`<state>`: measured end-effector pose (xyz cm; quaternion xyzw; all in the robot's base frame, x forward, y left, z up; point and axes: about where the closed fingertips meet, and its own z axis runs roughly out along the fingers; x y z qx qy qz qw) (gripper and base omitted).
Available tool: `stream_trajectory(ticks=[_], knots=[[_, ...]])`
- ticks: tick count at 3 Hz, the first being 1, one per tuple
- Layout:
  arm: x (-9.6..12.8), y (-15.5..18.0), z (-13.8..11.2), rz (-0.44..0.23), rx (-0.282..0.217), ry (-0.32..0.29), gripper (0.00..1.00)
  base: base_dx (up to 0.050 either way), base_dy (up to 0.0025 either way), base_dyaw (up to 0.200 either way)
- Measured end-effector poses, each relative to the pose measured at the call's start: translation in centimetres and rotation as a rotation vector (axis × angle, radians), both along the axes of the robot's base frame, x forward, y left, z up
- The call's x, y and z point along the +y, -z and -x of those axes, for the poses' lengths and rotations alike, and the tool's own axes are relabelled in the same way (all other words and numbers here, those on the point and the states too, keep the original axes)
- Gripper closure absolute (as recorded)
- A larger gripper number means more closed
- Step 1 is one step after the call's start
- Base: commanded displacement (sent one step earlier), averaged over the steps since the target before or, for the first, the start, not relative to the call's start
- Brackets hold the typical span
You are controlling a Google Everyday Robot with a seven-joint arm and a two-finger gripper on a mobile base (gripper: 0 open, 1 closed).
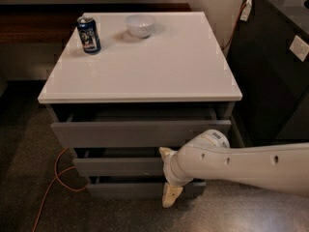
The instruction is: Open middle drawer
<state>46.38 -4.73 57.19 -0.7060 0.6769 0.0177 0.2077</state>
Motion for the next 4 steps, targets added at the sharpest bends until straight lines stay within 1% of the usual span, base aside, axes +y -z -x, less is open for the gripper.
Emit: stream_trajectory(ticks=[1,2,3,4], knots=[[-0.5,2.8,-1.5,0.015,0.006,-0.01,0.0,0.0,0.0,0.0],[-0.4,5.4,-2.7,0.031,-0.002,-0.038,0.0,0.0,0.0,0.0],[-0.7,7.6,-5.4,0.033,-0.056,-0.064,0.0,0.0,0.0,0.0],[-0.8,8.6,-7.2,0.013,-0.1,-0.076,0.0,0.0,0.0,0.0]])
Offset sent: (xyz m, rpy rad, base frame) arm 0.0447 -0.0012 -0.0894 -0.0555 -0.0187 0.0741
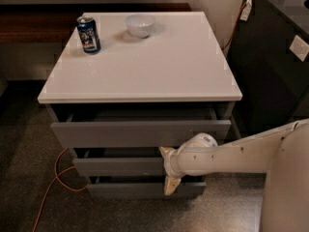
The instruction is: Open middle drawer
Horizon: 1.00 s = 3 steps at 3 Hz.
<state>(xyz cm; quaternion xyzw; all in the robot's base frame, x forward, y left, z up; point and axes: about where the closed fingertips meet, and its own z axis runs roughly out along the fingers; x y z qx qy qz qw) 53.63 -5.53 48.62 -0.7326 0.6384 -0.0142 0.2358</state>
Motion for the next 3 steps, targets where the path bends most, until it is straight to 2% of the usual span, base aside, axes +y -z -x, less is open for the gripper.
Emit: stream_trajectory(ticks=[1,3], knots=[[0.2,1.5,-1.7,-0.038,-0.025,0.0,0.0,0.0,0.0,0.0],[-0.7,5.3,-3.9,-0.077,-0.025,0.048,0.03,0.0,0.0,0.0]])
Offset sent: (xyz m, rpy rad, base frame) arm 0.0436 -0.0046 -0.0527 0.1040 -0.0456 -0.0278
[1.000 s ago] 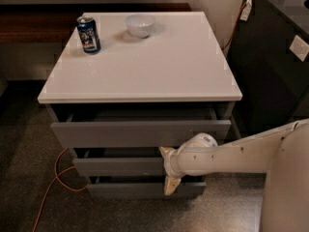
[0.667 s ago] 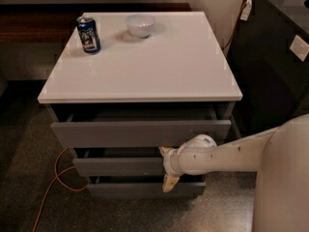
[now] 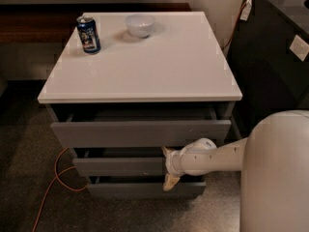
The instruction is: Open middle drawer
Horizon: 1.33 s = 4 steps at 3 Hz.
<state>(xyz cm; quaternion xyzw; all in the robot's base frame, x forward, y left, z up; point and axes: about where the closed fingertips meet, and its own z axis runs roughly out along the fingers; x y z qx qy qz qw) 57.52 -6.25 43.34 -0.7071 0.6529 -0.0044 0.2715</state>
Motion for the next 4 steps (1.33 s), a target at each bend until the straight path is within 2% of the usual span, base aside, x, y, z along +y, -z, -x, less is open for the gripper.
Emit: stream_trajectory(ticks=[2,4], knots=[[-1.8,0.9,-0.7,-0.003,0.044,0.088,0.48,0.0,0.0,0.0],[-2.2,1.2,1.1,-0.034,0.112,0.136,0.95,0.0,0.0,0.0]])
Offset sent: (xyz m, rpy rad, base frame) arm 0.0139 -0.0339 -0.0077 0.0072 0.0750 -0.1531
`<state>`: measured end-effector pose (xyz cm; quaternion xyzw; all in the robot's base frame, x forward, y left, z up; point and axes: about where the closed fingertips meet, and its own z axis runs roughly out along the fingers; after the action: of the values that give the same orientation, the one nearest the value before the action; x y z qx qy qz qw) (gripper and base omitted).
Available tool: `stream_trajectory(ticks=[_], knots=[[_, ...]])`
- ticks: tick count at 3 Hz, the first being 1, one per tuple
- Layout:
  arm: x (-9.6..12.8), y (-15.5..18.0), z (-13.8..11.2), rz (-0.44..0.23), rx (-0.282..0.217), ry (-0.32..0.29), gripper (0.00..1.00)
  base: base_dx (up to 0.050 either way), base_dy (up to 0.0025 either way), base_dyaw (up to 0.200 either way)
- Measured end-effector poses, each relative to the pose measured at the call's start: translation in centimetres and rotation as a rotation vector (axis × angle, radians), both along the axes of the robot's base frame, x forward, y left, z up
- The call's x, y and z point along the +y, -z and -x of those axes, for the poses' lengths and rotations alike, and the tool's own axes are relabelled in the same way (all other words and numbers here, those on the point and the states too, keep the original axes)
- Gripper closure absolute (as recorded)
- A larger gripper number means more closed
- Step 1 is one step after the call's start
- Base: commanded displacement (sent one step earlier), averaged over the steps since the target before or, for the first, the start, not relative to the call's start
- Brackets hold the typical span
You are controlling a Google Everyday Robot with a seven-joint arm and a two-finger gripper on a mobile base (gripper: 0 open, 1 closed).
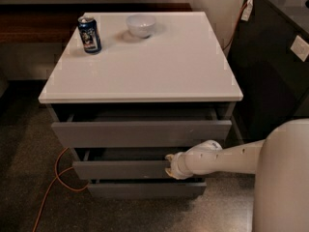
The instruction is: Open middle drawer
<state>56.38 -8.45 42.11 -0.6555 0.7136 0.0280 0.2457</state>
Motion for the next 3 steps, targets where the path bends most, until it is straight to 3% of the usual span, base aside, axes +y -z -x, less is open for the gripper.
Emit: stream_trajectory(ticks=[1,3], knots=[[0.8,0.43,1.65,-0.035,0.045,-0.007,1.0,0.0,0.0,0.0],[0.81,0.19,1.66,-0.035,0.046,-0.007,1.0,0.0,0.0,0.0]])
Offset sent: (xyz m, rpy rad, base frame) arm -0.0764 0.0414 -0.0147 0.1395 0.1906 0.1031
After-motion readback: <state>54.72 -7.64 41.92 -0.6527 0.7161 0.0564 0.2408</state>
